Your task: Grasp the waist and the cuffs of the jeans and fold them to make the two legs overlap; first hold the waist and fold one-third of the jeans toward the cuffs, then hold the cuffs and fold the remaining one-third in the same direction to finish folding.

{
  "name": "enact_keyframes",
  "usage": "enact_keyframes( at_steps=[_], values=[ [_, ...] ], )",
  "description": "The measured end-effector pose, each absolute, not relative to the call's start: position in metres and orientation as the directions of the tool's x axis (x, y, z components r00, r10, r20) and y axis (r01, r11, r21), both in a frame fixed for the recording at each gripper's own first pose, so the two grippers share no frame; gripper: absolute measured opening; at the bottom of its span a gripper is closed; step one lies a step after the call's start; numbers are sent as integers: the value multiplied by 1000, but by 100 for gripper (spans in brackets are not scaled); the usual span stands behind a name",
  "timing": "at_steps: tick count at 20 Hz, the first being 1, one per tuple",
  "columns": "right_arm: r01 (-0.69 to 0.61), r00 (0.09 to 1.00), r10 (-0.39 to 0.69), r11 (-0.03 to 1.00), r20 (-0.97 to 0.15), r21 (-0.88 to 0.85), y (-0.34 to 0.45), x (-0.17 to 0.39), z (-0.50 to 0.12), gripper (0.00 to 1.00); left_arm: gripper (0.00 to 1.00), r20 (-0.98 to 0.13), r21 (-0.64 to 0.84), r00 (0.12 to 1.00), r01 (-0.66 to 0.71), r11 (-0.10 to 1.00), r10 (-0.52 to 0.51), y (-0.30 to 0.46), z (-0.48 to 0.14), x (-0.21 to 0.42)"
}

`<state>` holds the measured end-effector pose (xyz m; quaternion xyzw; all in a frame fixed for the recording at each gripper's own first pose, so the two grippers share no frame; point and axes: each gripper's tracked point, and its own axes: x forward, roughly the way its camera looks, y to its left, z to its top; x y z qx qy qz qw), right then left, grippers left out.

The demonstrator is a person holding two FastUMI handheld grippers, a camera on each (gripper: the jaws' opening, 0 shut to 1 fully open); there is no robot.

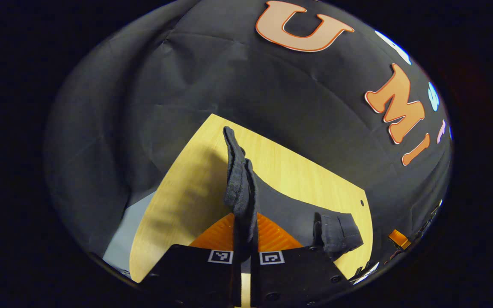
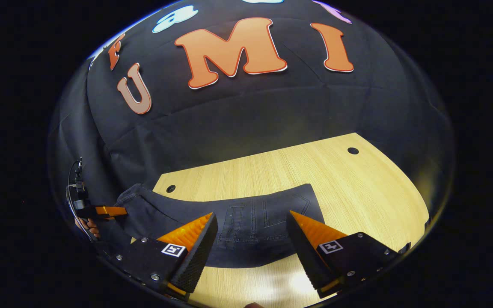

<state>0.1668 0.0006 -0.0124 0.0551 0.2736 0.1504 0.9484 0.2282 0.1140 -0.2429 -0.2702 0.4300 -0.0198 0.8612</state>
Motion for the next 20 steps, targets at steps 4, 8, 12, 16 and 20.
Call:
enact_keyframes(
  at_steps=[4, 8, 12, 16, 20],
  values=[
    [-279, 811, 337, 941, -477, 190, -13, 175, -5, 97, 7, -679, -492, 682, -146, 858, -272, 97, -209, 226],
    [-316, 801, 374, 927, -468, 201, -35, 188, 1, 97, 8, -638, -490, 722, -114, 864, -267, 57, -159, 233],
    [-328, 798, 405, 913, -446, 241, -60, 204, 5, 97, 8, -610, -485, 739, -63, 872, -285, -10, -120, 242],
    [-338, 793, 426, 902, -436, 268, -86, 216, 5, 97, 8, -589, -468, 739, 16, 884, -326, -82, -94, 245],
    [-349, 792, 441, 894, -422, 280, -112, 224, 6, 97, 8, -582, -461, 722, 86, 883, -375, -156, -83, 246]
  ],
)
